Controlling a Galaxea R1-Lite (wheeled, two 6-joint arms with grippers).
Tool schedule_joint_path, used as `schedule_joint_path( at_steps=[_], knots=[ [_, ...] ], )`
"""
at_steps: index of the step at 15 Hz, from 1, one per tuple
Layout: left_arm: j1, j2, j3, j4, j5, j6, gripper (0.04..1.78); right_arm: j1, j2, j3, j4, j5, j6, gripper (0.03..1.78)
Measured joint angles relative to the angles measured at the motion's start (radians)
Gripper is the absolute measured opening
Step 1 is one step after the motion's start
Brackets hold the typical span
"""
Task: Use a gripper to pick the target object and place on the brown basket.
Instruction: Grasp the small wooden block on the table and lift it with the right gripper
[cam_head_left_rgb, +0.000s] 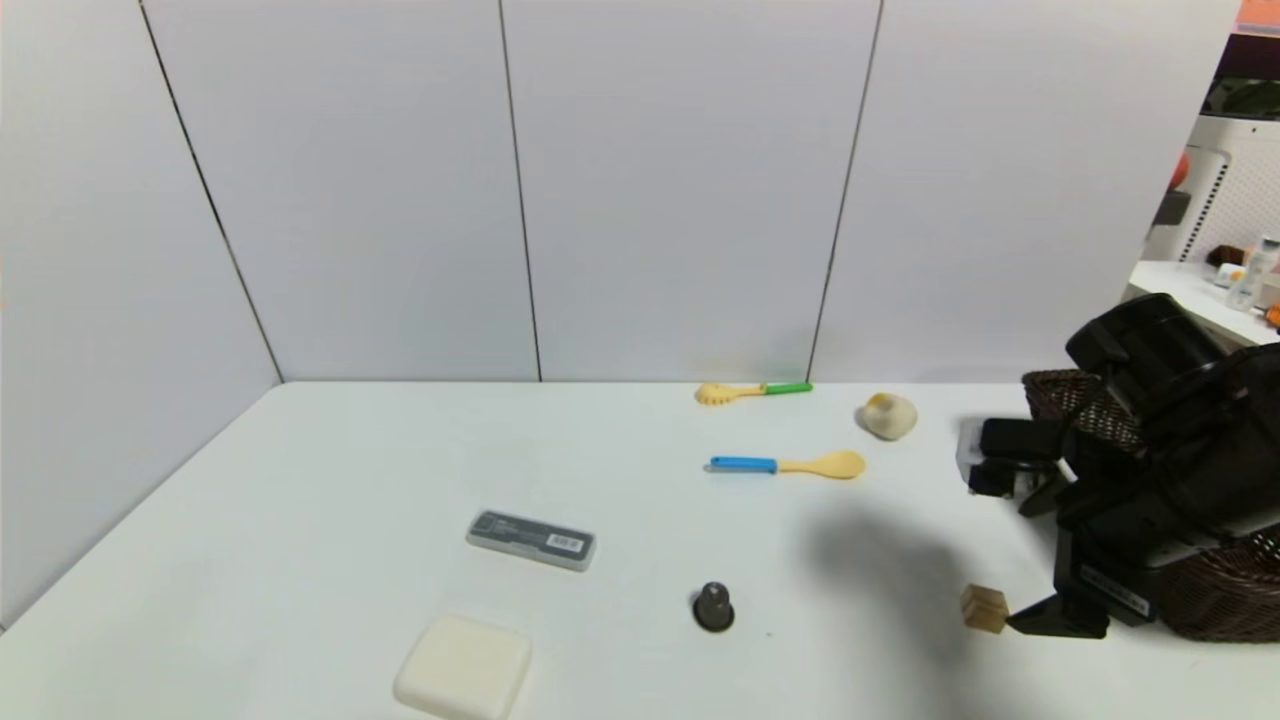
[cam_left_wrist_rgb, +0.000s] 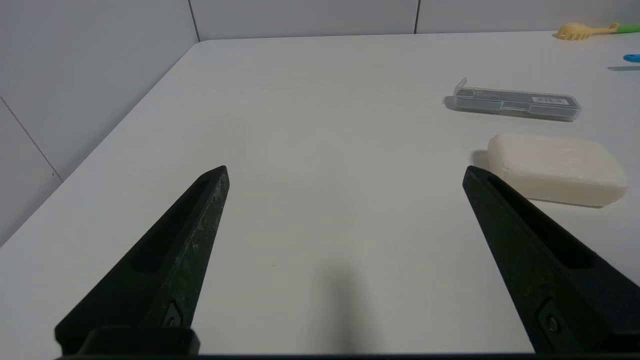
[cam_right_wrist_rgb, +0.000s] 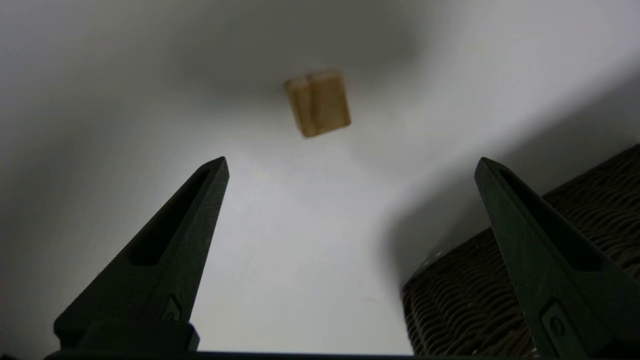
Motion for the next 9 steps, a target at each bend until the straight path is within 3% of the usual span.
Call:
schedule_joint_path(
  at_steps=[5,7,9],
  knots=[
    [0.0,0.0,0.0,0.0,0.0,0.0,1.69,0.06,0.027,0.001,-0.015,-0.098,0.142,1.7],
    [0.0,0.0,0.0,0.0,0.0,0.0,1.69,0.111,0.039,-0.011,-0.011,-0.131,0.257,1.7],
    [-0.001,0.0,0.0,0.0,0.0,0.0,1.69,0.187,0.056,-0.046,0.023,-0.162,0.447,1.7]
  ],
)
